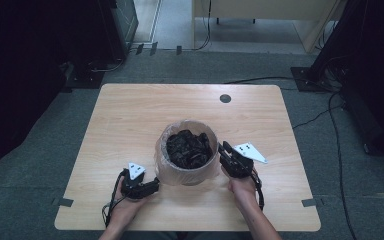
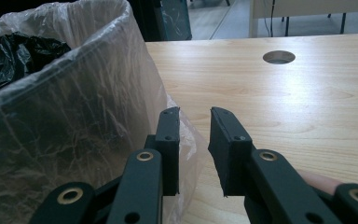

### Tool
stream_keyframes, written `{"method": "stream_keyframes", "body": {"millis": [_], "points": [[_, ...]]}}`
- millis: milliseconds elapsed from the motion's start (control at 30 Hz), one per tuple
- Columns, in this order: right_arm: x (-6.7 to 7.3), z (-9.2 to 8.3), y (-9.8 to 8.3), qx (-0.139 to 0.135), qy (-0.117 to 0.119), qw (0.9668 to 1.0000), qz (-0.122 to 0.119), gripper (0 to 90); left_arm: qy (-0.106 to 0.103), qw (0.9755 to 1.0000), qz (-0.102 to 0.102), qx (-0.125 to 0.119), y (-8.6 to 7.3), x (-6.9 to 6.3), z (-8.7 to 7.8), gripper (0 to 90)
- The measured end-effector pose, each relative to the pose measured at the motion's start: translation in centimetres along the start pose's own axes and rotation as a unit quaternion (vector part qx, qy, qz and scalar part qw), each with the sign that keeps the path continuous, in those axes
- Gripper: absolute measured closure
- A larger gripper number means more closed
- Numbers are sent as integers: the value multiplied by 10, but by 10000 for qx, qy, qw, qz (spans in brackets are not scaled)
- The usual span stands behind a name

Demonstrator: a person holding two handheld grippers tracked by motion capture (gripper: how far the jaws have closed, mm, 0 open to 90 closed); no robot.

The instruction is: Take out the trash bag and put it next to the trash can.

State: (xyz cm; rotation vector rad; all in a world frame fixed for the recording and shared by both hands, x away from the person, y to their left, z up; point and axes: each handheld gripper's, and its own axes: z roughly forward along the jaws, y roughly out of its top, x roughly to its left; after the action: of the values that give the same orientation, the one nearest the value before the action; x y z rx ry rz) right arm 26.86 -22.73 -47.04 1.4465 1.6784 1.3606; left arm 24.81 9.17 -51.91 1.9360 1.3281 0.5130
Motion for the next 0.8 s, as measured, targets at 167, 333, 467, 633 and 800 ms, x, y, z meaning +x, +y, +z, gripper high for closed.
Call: {"method": "stream_keyframes", "body": {"millis": [167,333,467,633,800], "points": [[3,2,-2,49,38,10000,20,743,-63,9999,118,-49,3,-10,3,315],[6,2,-3,56,46,10000,32,749,-54,9998,109,-171,8,-11,1,330],[5,3,-4,73,44,10000,18,749,-64,9996,43,-274,9,-9,-1,360],[5,4,-5,108,36,9999,0,745,-74,9990,69,-441,12,-12,-4,410],[5,2,-6,120,41,9999,-6,743,-68,9976,99,-677,16,-15,-10,466]]}}
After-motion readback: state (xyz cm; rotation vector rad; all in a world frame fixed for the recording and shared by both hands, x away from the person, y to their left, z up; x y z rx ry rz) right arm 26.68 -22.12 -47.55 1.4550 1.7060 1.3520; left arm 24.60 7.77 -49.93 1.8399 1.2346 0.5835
